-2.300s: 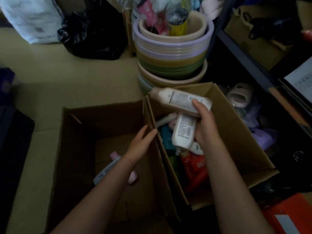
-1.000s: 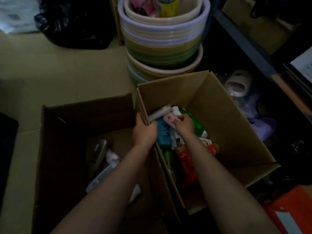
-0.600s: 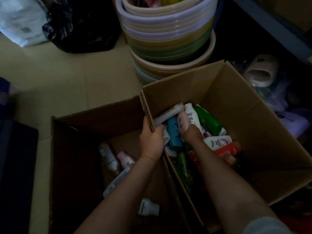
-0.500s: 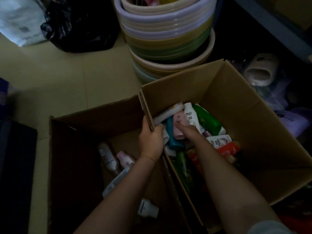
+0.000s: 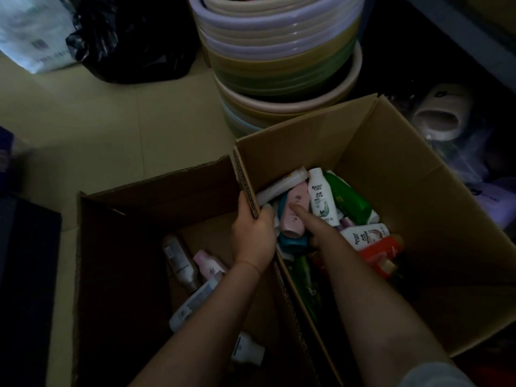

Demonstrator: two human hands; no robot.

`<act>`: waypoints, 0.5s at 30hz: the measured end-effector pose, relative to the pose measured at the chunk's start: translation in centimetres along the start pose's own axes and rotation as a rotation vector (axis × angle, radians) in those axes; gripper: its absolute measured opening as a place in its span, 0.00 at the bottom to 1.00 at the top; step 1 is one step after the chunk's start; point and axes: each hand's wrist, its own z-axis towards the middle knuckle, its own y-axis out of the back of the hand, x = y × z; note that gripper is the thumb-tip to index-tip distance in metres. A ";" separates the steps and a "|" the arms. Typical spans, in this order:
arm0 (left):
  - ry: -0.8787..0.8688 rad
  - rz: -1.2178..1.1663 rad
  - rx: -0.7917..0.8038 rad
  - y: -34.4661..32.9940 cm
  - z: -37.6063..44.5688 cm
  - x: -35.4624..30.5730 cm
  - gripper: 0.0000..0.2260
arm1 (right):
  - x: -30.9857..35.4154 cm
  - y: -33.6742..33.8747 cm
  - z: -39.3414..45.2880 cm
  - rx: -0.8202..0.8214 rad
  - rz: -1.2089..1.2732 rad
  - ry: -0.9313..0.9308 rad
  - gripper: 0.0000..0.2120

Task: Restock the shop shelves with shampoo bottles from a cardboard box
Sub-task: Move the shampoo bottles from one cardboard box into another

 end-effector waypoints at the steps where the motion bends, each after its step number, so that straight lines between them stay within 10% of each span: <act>1: -0.002 -0.002 -0.002 0.0 0.0 0.0 0.23 | 0.1 0.1 -0.1 0.020 0.014 -0.014 0.30; 15: 0.027 -0.038 0.055 0.4 0.4 -0.1 0.24 | 5.3 1.9 -12.1 0.126 0.003 -0.001 0.15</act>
